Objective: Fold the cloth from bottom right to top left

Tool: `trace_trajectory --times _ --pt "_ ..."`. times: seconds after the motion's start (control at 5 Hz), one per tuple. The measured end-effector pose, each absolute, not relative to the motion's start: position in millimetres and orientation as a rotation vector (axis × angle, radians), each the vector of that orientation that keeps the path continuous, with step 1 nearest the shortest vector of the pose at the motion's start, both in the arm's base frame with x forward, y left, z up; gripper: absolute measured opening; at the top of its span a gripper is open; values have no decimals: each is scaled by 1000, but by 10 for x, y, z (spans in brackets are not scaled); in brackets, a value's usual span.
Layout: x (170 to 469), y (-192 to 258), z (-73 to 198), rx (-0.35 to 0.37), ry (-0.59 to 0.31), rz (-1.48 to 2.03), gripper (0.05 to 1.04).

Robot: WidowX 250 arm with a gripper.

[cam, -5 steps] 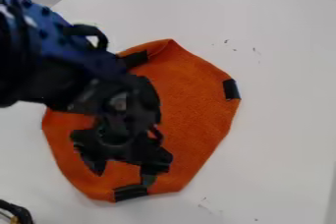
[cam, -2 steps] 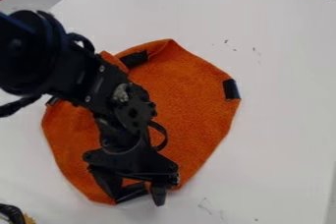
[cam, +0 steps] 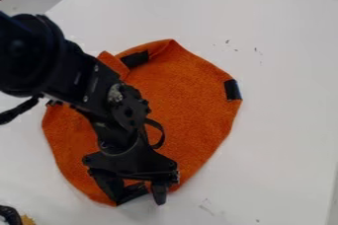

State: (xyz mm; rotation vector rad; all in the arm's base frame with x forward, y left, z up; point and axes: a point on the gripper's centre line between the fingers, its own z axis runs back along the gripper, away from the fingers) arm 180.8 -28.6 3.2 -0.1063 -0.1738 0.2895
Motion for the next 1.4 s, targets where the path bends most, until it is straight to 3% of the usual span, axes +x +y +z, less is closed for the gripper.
trace_trajectory --times 0.2,0.4,0.6,1.0,1.4 --pt "1811 -279 10 -68 -206 325 739" --pt "1821 -263 15 -24 -224 307 584" --pt "1891 -234 57 31 -200 257 493" --pt "2411 -125 455 77 -196 159 114" --pt "2765 239 656 118 -169 141 57"
